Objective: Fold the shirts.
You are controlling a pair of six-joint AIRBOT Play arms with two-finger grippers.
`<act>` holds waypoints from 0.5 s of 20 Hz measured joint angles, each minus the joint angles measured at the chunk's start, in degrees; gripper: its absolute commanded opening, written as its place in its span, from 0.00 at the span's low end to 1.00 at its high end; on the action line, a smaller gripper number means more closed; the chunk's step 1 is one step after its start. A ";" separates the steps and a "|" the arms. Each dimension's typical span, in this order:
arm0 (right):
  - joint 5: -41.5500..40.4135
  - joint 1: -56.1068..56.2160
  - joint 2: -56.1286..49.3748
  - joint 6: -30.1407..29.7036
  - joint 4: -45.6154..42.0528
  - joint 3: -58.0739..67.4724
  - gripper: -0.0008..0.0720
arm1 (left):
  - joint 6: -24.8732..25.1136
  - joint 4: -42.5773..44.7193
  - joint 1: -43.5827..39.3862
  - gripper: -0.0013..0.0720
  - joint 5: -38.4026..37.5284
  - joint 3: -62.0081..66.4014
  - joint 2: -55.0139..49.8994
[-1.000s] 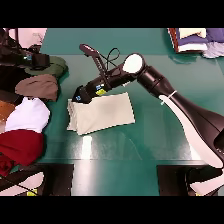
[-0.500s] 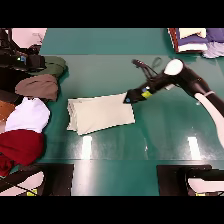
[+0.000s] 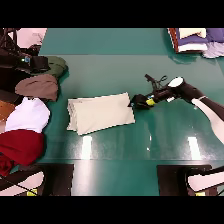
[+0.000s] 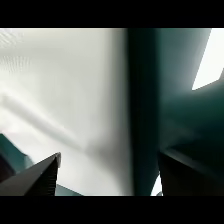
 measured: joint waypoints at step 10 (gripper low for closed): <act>3.04 7.65 -8.17 -2.91 1.77 12.04 0.04 | 0.44 -0.85 0.00 0.05 0.42 -0.13 -0.15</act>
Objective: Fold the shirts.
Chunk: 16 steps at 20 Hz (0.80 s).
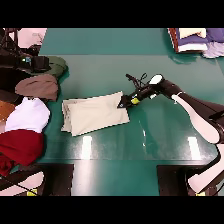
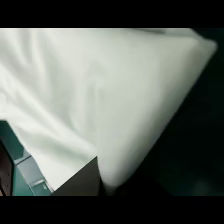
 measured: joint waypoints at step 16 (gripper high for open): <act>-2.64 -46.69 27.67 7.63 -14.03 -12.66 0.04 | 0.04 -4.96 0.00 0.05 -1.25 0.00 0.00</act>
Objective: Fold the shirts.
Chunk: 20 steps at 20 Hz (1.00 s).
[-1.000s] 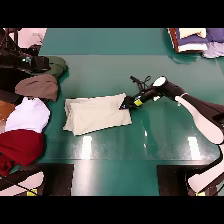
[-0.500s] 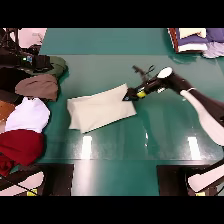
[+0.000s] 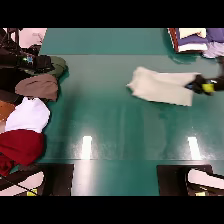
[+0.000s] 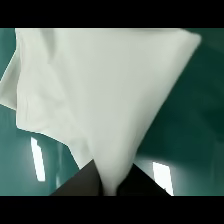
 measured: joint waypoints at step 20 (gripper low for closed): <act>2.89 -47.50 11.96 2.78 -9.35 -15.74 0.79 | -0.07 -0.07 0.00 0.05 -0.59 0.00 0.00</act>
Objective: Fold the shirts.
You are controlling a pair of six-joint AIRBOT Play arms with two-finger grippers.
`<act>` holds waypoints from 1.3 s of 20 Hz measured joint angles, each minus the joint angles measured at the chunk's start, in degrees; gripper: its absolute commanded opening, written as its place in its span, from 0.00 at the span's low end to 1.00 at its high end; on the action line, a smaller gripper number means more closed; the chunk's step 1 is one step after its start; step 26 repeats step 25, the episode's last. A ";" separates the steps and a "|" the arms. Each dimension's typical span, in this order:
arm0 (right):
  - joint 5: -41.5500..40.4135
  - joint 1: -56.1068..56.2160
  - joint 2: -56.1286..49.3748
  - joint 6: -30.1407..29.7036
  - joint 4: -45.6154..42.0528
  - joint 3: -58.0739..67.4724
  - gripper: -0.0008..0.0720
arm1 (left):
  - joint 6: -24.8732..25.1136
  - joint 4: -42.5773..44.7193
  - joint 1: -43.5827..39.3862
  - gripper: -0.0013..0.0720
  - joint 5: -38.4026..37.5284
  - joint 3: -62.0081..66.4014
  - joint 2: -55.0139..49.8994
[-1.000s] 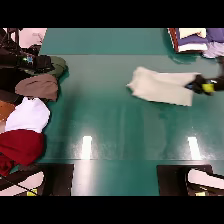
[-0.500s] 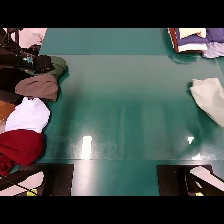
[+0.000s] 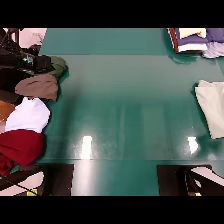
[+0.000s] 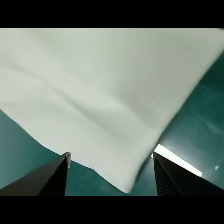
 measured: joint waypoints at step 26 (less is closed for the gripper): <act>4.44 63.10 14.45 4.70 -6.23 6.03 0.04 | 0.04 0.02 0.00 0.05 -0.52 0.00 0.02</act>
